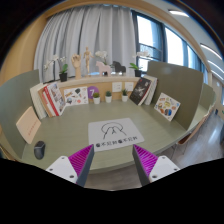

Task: Arrange mouse

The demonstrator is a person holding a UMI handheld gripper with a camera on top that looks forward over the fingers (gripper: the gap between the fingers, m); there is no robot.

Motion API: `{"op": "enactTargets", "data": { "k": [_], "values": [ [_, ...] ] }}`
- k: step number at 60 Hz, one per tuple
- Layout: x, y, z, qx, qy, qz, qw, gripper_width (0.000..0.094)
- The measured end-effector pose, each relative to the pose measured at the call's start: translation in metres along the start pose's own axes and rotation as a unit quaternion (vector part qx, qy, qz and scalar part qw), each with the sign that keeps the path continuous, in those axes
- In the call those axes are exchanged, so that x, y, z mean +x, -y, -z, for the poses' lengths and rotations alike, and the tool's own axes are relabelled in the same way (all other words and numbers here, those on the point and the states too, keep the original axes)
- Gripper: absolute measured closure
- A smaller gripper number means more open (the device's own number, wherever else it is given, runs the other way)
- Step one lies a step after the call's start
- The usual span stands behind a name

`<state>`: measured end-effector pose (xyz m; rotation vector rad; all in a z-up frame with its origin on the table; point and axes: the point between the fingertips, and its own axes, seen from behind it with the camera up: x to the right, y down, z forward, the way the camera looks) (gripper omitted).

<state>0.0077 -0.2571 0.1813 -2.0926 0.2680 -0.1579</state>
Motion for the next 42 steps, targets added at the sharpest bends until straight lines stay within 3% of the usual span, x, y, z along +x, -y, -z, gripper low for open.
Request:
{"op": "enactTargets", "data": {
  "k": [3,16,27,42],
  "values": [
    [-0.052,-0.068,-0.023,-0.016,0.013,0.003,1.0,0.0174],
    [-0.191,-0.147,-0.021,-0.087,0.096,0.041,0.991,0.0176],
    [-0.294,-0.168,-0.033,-0.107,0.155,0.084,0.979,0.0162],
    [-0.377,-0.163,-0.083,-0.116,0.166,0.109,0.973,0.0166]
  ]
}}
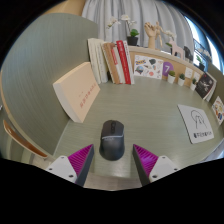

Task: Arrange mouse

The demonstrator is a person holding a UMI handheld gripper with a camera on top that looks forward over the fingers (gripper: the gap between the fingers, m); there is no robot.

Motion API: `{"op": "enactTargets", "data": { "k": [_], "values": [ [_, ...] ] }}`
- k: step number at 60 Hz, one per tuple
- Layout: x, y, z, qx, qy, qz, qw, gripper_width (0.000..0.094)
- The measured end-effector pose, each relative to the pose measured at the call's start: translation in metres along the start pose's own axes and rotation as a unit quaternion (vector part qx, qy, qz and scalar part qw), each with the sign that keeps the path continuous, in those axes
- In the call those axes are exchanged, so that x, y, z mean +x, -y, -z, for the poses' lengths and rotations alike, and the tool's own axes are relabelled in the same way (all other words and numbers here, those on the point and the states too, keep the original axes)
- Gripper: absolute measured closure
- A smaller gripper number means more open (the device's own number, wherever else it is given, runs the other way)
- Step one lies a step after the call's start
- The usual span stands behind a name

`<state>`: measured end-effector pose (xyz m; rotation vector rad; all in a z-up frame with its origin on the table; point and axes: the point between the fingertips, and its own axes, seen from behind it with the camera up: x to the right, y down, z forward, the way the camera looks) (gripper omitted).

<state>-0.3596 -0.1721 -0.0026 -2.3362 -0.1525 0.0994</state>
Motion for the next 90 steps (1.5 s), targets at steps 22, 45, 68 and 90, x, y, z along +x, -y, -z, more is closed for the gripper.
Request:
{"op": "enactTargets", "data": {
  "k": [22,45,68,90],
  "values": [
    [-0.01,0.018,-0.044,-0.042,-0.012,-0.003,0.999,0.0259],
    [0.0,0.023,-0.046,-0.017,-0.029,-0.012,0.999,0.0616],
    [0.063,0.128,-0.01,0.041,-0.04,0.017,0.998,0.0627],
    [0.294,0.247,0.065,0.16,-0.121,0.01,0.98,0.063]
  ]
}}
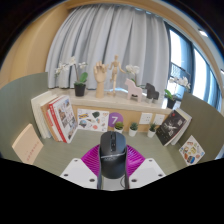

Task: Arrange mouse

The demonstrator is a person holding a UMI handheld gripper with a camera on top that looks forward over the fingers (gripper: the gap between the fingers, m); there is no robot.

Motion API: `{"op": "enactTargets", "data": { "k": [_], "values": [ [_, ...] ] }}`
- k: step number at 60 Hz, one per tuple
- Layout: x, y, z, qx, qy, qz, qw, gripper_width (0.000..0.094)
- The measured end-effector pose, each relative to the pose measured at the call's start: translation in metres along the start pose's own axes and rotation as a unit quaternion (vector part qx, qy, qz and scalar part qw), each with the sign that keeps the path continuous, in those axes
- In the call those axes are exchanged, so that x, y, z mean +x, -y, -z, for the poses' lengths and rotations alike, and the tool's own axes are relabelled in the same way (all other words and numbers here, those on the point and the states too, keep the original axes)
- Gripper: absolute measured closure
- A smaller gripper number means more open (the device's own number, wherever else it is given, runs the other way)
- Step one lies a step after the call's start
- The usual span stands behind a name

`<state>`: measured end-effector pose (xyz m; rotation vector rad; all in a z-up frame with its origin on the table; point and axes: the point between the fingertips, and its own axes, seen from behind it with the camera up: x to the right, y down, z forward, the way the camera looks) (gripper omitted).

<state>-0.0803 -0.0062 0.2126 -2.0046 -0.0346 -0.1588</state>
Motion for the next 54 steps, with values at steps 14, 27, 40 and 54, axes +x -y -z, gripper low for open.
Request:
{"op": "enactTargets", "data": {
  "k": [14,27,40,54],
  "values": [
    [0.089,-0.112,-0.043,-0.101,0.014,-0.024,0.995,0.0631],
    [0.093,-0.21,-0.069,-0.189,0.039,-0.038,0.98,0.0627],
    [0.091,-0.23,-0.072,-0.199,0.038,-0.046,0.978,0.0575],
    [0.097,-0.231,-0.071,-0.209,0.031,-0.043,0.977,0.041]
  ]
}}
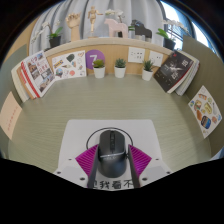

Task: Arrange mouse

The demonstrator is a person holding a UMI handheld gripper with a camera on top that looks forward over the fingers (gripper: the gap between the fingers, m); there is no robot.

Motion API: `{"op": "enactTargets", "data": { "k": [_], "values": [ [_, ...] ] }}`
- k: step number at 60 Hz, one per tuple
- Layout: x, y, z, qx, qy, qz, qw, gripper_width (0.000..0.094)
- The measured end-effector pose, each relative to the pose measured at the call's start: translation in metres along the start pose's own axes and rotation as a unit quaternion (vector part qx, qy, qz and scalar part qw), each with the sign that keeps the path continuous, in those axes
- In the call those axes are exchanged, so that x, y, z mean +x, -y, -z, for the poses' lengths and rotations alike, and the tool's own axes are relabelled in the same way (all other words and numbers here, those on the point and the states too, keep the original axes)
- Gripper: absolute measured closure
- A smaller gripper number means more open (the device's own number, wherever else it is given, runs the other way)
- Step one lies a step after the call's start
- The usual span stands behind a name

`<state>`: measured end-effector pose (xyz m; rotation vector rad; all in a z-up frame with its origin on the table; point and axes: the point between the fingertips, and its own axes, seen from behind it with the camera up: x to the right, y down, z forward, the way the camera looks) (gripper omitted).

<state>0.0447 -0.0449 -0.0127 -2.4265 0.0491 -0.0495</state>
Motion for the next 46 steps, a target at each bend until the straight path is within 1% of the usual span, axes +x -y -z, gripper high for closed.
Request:
{"op": "enactTargets", "data": {
  "k": [4,6,8,18,24,28,37,46],
  "values": [
    [0.005,-0.003,0.01,-0.018,-0.016,0.018,1.0,0.024],
    [0.006,-0.001,0.019,-0.017,-0.022,0.027,0.999,0.0176],
    [0.004,0.006,0.031,-0.008,-0.026,0.034,0.999,0.0149],
    [-0.014,0.034,0.098,0.048,-0.033,0.023,0.998,0.015],
    [-0.033,0.041,0.139,0.075,-0.021,0.017,0.997,0.0147],
    [-0.048,0.042,0.161,0.093,-0.023,0.019,0.995,0.0148],
    [-0.077,0.038,0.202,0.119,-0.019,0.027,0.992,0.0147],
    [-0.117,0.035,0.235,0.144,-0.003,0.044,0.989,0.0148]
  ]
}}
